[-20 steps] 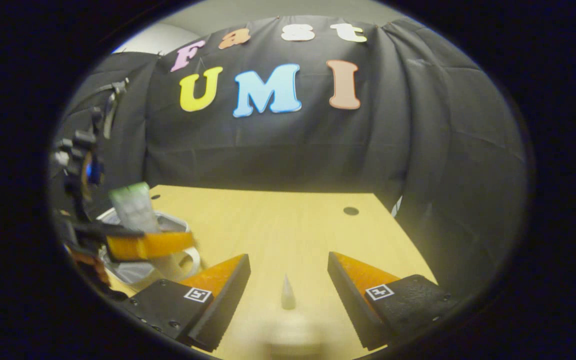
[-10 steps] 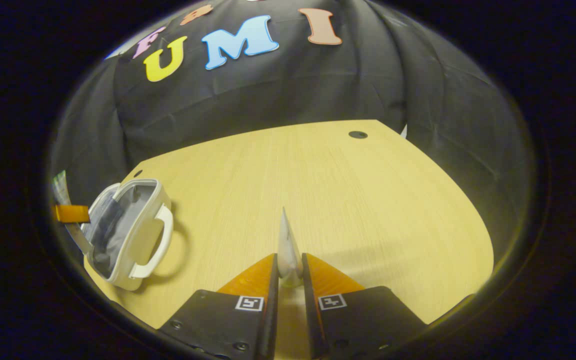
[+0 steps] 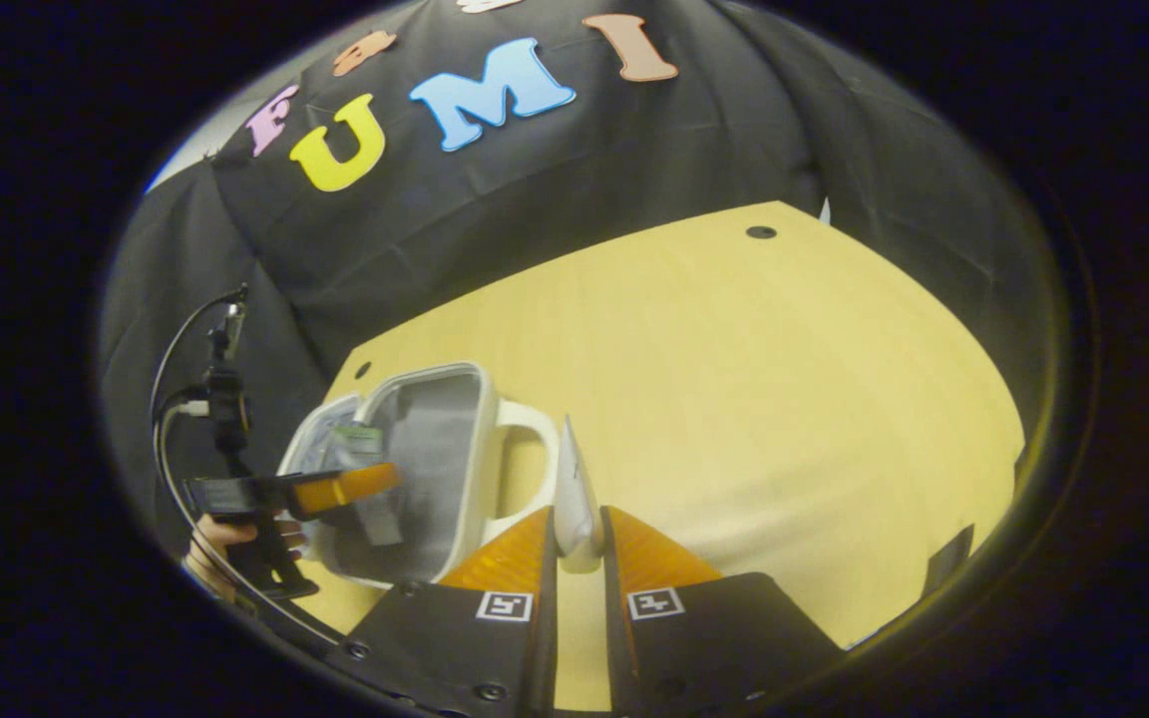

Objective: First open the suitcase, pack the skin care products into it, and then close the suitcase.

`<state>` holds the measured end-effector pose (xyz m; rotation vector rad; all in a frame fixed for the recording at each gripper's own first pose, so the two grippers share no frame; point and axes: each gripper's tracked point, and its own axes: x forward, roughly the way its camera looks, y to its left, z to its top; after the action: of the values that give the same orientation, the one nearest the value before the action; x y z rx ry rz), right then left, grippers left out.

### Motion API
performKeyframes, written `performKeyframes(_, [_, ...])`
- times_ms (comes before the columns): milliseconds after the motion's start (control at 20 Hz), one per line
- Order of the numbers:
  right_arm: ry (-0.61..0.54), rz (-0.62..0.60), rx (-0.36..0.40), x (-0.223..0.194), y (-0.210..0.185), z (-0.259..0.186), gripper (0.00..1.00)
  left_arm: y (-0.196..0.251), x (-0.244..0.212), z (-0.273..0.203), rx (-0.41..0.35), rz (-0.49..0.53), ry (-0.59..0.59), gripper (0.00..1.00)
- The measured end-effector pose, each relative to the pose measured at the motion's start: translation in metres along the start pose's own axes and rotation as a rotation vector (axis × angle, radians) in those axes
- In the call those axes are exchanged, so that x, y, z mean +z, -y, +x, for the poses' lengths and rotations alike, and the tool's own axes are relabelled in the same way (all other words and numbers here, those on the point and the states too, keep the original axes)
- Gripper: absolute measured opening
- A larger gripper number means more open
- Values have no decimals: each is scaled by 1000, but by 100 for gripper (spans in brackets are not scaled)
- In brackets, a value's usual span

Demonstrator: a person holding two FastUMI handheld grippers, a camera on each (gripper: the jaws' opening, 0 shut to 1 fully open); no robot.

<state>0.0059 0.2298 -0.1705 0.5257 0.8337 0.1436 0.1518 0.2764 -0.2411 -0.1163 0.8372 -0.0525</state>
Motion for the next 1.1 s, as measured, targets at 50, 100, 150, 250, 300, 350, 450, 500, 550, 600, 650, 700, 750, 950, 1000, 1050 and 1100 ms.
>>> performKeyframes(50, [-11,3,26,-3,-17,0,19,-1,8,-8,-4,10,38,96])
performKeyframes(100, [-22,2,54,-5,-34,1,19,-2,15,-19,-9,12,74,92])
performKeyframes(150, [-30,-5,83,-6,-50,3,19,-4,20,-33,-13,9,112,93])
performKeyframes(250, [-42,-38,128,-7,-79,15,19,-17,26,-62,-6,0,177,96])
performKeyframes(300, [-50,-64,138,-10,-89,23,19,-29,27,-75,7,-7,204,94])
performKeyframes(350, [-61,-89,143,-12,-96,34,19,-42,27,-88,30,-17,224,95])
performKeyframes(450, [-94,-128,150,-23,-107,56,19,-73,23,-112,84,-41,254,94])
performKeyframes(500, [-114,-142,143,-30,-109,67,15,-89,17,-123,112,-54,261,94])
performKeyframes(550, [-126,-154,134,-33,-107,78,20,-105,11,-134,138,-68,262,94])
performKeyframes(600, [-134,-170,128,-37,-106,86,21,-119,5,-142,161,-82,265,94])
performKeyframes(650, [-128,-187,125,-37,-105,90,24,-134,-2,-149,188,-101,259,94])
performKeyframes(700, [-105,-203,123,-34,-106,96,27,-147,-8,-155,211,-119,258,94])
performKeyframes(750, [-79,-212,127,-30,-106,97,44,-159,-13,-159,232,-138,254,94])
performKeyframes(950, [44,-233,122,-5,-109,89,95,-201,-20,-164,303,-186,256,95])
performKeyframes(1000, [69,-240,116,1,-108,84,95,-212,-20,-164,322,-187,257,95])
performKeyframes(1050, [92,-250,113,7,-106,78,95,-221,-19,-165,334,-189,259,95])
performKeyframes(1100, [116,-264,108,12,-104,72,94,-234,-17,-166,348,-191,258,95])
